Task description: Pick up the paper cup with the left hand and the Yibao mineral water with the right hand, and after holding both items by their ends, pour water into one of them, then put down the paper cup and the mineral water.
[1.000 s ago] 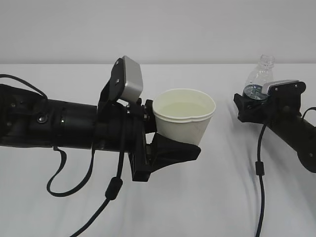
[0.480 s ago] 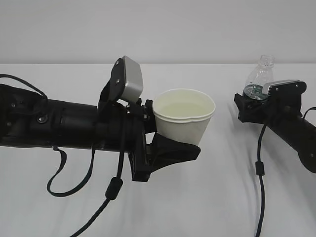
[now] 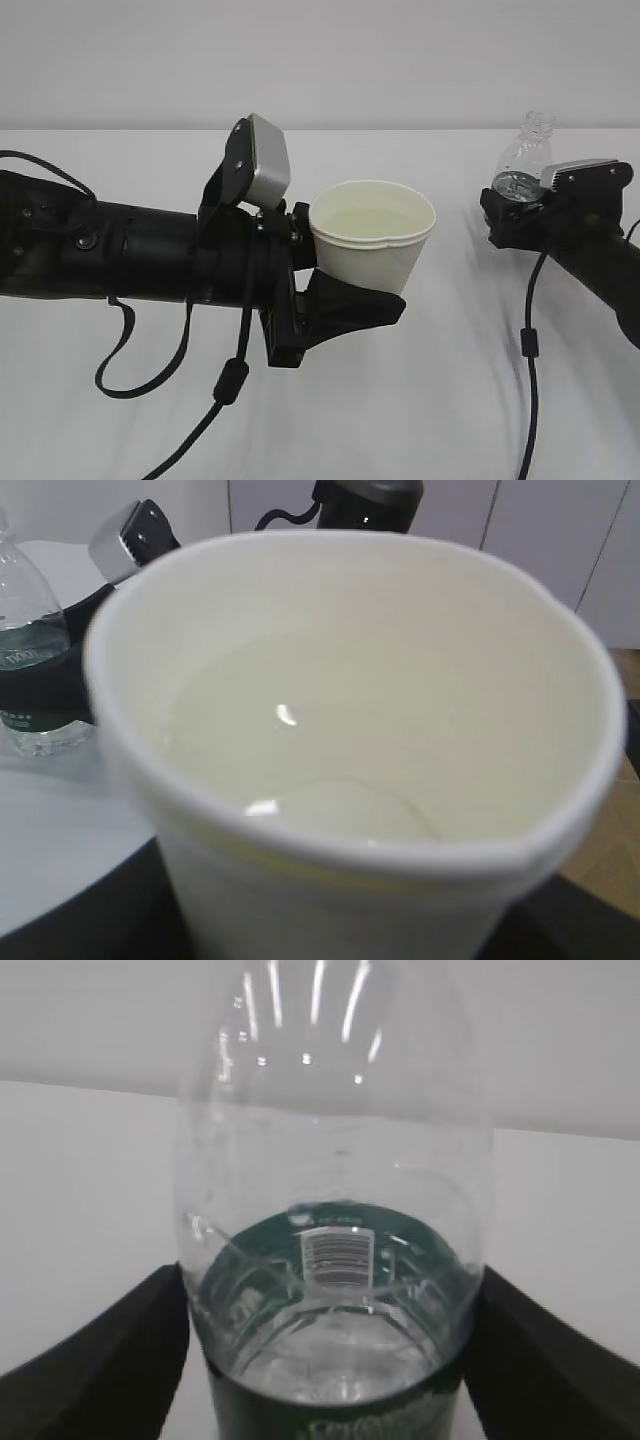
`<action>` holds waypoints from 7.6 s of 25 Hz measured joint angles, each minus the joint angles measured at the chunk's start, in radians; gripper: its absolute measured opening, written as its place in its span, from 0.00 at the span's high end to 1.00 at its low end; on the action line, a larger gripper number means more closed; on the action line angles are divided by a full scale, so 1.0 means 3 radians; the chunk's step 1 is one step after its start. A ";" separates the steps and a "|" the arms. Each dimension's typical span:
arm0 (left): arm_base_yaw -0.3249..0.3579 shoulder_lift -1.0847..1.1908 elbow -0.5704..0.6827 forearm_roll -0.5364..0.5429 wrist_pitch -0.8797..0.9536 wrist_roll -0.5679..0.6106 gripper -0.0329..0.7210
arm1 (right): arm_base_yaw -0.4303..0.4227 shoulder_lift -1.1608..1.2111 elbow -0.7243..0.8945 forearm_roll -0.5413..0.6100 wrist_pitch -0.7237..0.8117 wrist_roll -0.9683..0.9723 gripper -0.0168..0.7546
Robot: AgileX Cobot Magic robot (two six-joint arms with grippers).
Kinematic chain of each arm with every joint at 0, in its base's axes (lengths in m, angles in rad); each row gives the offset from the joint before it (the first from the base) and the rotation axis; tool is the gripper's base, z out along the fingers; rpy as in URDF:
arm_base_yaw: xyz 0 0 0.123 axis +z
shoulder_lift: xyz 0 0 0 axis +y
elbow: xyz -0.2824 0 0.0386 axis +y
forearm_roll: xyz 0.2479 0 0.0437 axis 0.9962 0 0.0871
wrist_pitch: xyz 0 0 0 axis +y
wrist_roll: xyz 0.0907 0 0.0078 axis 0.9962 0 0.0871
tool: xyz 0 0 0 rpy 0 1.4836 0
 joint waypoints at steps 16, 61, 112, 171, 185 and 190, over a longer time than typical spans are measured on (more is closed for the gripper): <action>0.0000 0.0000 0.0000 0.0000 0.0008 0.0000 0.35 | 0.0000 -0.0303 0.0456 0.0007 0.0000 -0.0119 0.18; 0.0000 0.0000 0.0000 0.0000 -0.0065 0.0000 0.35 | 0.0000 -0.1688 0.1585 0.0138 0.0000 -0.0143 0.21; 0.0000 0.0000 0.0000 -0.0179 -0.0158 0.0000 0.35 | 0.0000 -0.4205 0.1800 0.0223 0.2044 -0.0189 0.21; 0.0548 0.0000 0.0000 -0.1569 0.0297 0.0834 0.35 | 0.0000 -0.4271 0.1802 -0.0485 0.2249 0.0595 0.21; 0.0872 0.0000 0.0000 -0.1582 0.0297 0.0882 0.35 | 0.0000 -0.4271 0.1802 -0.0485 0.2265 0.0595 0.21; 0.0996 0.0000 0.0000 -0.1582 0.0297 0.0887 0.35 | 0.0000 -0.4271 0.1802 -0.0485 0.2269 0.0595 0.21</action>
